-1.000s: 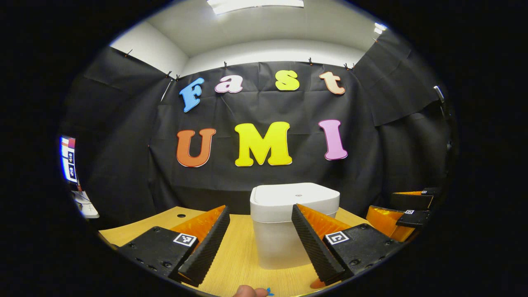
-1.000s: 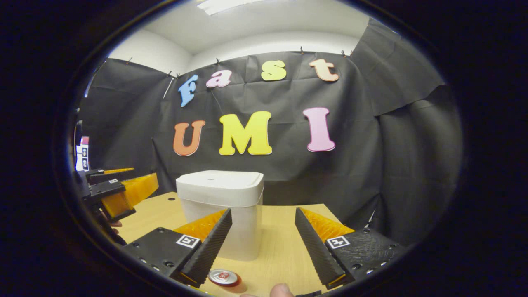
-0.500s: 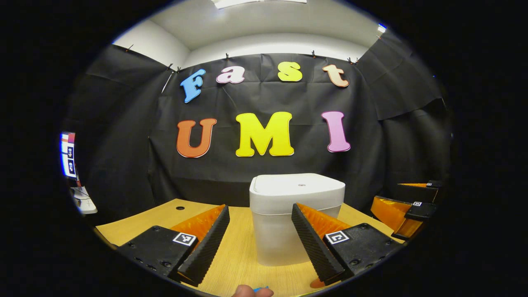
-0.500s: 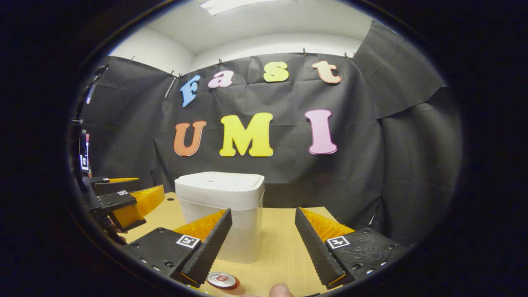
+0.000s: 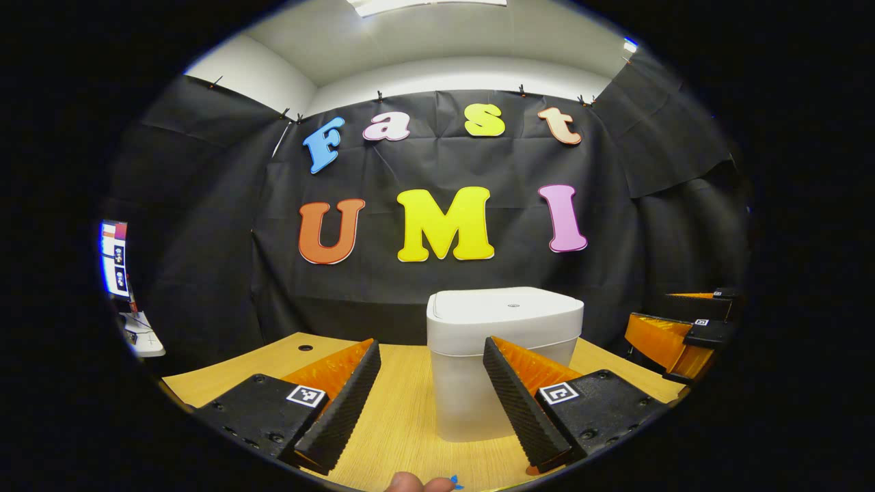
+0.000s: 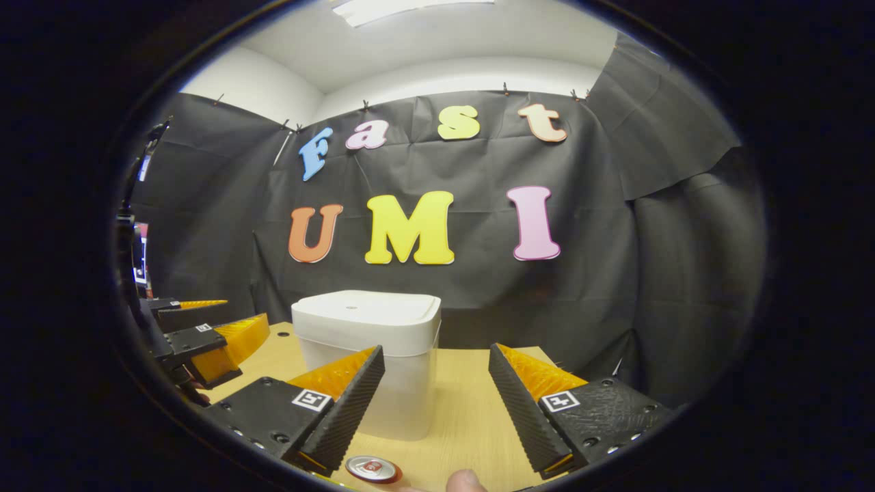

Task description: Press the lid of the desktop garbage bin to open it, pick up the crumpled paper on the desktop and throw it into the bin, then pick up the pop can on the desktop and drop it into the bin, and finally close the garbage bin lid.

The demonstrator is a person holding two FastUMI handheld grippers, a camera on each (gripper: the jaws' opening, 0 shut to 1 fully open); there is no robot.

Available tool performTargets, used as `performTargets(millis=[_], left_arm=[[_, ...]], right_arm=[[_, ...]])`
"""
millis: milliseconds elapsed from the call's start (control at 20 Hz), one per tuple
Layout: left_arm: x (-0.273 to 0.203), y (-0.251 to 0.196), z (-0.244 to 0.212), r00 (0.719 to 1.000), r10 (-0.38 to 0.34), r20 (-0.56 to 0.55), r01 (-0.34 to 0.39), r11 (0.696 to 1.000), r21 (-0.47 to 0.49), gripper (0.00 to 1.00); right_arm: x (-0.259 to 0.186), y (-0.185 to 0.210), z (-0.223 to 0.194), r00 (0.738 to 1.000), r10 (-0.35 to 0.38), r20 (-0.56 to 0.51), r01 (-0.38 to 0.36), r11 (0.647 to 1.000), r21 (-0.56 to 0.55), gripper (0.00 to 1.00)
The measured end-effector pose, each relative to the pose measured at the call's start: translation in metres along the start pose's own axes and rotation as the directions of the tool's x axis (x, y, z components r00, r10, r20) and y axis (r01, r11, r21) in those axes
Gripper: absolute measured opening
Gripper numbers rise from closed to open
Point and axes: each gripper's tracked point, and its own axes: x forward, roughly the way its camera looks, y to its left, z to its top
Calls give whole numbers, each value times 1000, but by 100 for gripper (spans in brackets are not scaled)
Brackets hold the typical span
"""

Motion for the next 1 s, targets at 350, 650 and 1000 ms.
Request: performTargets(millis=[350, 650, 1000], left_arm=[[-7, 12, -1, 1000, 18, 4, -18, 1000, 6, 97], [-12, 17, -3, 1000, 16, 2, -16, 1000, -4, 98], [-16, 25, -8, 1000, 15, -8, -15, 1000, -10, 98]], right_arm=[[7, 13, 21, 999, 45, 10, -45, 999, -4, 95], [34, 30, 39, 996, 82, -26, -83, 997, -3, 56], [76, 57, 50, 988, 129, -82, -129, 992, 1, 10]])
